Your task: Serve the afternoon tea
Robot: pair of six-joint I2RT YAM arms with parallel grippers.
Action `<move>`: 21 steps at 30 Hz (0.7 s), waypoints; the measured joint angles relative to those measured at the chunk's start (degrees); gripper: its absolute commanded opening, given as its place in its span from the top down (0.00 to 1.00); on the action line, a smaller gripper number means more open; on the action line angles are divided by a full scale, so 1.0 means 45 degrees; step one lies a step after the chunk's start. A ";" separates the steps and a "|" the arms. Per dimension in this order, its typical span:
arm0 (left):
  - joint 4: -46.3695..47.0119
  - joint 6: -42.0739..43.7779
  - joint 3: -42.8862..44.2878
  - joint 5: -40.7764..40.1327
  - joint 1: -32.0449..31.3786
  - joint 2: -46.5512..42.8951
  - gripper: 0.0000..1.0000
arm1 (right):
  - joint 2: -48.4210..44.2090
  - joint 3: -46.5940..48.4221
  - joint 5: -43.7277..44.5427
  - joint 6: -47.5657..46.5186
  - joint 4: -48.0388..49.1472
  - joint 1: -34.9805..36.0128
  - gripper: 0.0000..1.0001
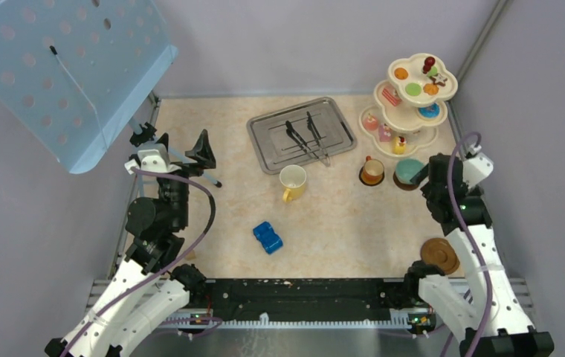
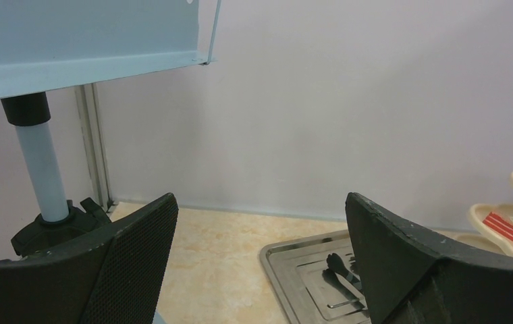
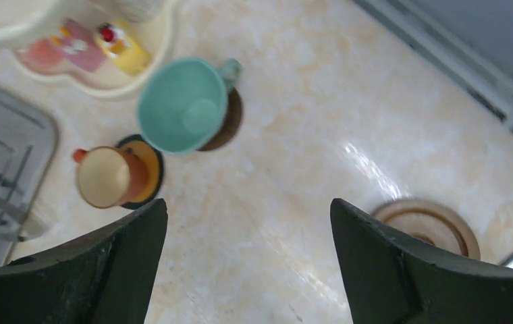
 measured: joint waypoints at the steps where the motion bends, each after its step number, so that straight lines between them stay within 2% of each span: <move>1: 0.0000 -0.0029 0.0000 0.0034 0.0000 0.0000 0.01 | -0.0257 -0.0355 0.0029 0.0714 -0.0481 -0.0209 0.11; 4: -0.0010 -0.0083 0.0000 0.0151 0.0000 0.0000 0.01 | -0.0345 -0.1438 -0.0160 0.2589 -0.1710 -0.1200 0.12; 6: -0.0024 -0.0117 0.0000 0.0189 0.0000 0.0000 0.01 | -0.0010 -0.2084 -0.0593 0.3405 -0.2210 -0.2414 0.12; 9: -0.0053 -0.0180 0.0000 0.0194 0.0000 0.0000 0.01 | 0.0500 -0.2992 -0.1345 0.3944 -0.2336 -0.4711 0.13; 12: -0.0107 -0.0223 0.0000 0.0194 0.0000 0.0000 0.01 | 0.1025 -0.3419 -0.2084 0.4138 -0.2229 -0.6256 0.13; 15: -0.0165 -0.0238 0.0000 0.0194 0.0000 0.0000 0.01 | 0.1802 -0.3784 -0.2642 0.4284 -0.1787 -0.7121 0.12; 21: -0.0180 -0.0243 0.0000 0.0189 0.0000 0.0015 0.01 | 0.2871 -0.4775 -0.3337 0.4488 -0.0442 -0.7616 0.13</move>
